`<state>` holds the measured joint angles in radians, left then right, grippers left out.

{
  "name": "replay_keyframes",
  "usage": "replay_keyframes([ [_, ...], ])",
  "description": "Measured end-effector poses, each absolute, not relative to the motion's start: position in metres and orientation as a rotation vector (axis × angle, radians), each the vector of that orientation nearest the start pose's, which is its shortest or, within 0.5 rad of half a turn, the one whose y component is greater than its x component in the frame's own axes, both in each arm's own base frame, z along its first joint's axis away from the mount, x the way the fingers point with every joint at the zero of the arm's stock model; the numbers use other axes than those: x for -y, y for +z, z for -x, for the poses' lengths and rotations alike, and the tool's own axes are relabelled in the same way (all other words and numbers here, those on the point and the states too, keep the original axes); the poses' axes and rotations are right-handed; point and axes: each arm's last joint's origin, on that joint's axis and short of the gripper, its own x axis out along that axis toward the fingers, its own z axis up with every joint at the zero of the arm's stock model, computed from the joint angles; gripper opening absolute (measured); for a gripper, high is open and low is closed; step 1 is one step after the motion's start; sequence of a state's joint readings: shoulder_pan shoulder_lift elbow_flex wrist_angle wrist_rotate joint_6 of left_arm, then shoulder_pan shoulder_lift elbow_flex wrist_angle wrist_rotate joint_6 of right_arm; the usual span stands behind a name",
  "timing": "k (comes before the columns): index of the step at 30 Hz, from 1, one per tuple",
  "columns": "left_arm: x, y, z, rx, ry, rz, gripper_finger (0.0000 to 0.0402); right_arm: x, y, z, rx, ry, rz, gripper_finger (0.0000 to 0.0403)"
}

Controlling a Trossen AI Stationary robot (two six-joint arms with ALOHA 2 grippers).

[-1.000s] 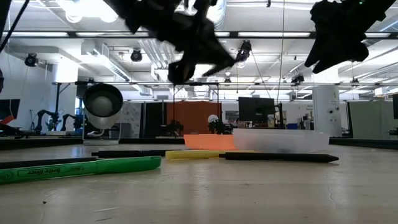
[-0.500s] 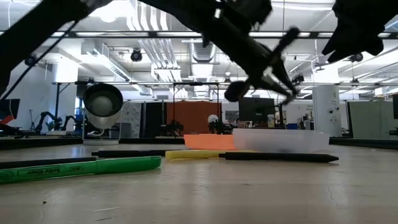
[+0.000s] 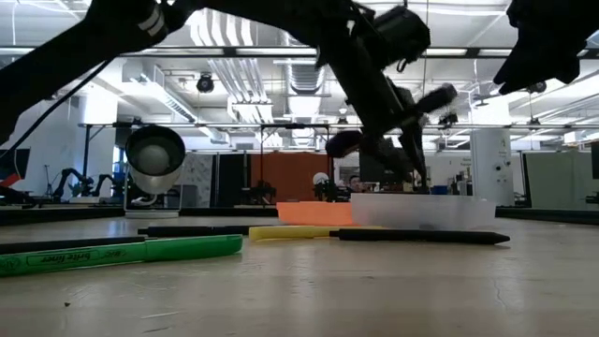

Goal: Pick & place school supplies into a supply box
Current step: Put the black pen into the orange supply box

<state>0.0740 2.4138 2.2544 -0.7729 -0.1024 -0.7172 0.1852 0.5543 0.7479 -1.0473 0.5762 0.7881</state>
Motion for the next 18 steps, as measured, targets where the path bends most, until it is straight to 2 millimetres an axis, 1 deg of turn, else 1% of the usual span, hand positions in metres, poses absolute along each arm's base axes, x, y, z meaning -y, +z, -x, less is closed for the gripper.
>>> replay_keyframes([
  [2,-0.035,0.236,-0.515,-0.875,0.469,0.599,0.0085,-0.001,0.278,-0.088,-0.609,-0.65,-0.41,0.0171],
  [4,-0.025,0.253,-0.502,-0.935,0.434,0.522,0.0086,-0.001,0.276,-0.089,-0.612,-0.65,-0.408,0.0171],
  [6,-0.011,0.272,-0.485,-1.021,0.368,0.4,0.0086,-0.001,0.274,-0.09,-0.614,-0.652,-0.41,0.0171],
  [9,0.014,0.286,-0.461,-1.141,0.258,0.231,0.0086,-0.001,0.269,-0.091,-0.627,-0.665,-0.419,0.0171],
  [12,0.037,0.285,-0.447,-1.206,0.188,0.143,0.0087,-0.002,0.263,-0.094,-0.647,-0.677,-0.42,0.0171],
  [14,0.049,0.28,-0.437,-1.249,0.17,0.119,0.0087,-0.002,0.26,-0.097,-0.657,-0.681,-0.423,0.0171],
  [16,0.056,0.268,-0.429,-1.282,0.208,0.091,0.0087,-0.003,0.257,-0.1,-0.658,-0.68,-0.427,0.0171],
  [18,0.061,0.252,-0.418,-1.32,0.321,0.015,0.0087,-0.004,0.256,-0.104,-0.651,-0.67,-0.438,0.0171],
])
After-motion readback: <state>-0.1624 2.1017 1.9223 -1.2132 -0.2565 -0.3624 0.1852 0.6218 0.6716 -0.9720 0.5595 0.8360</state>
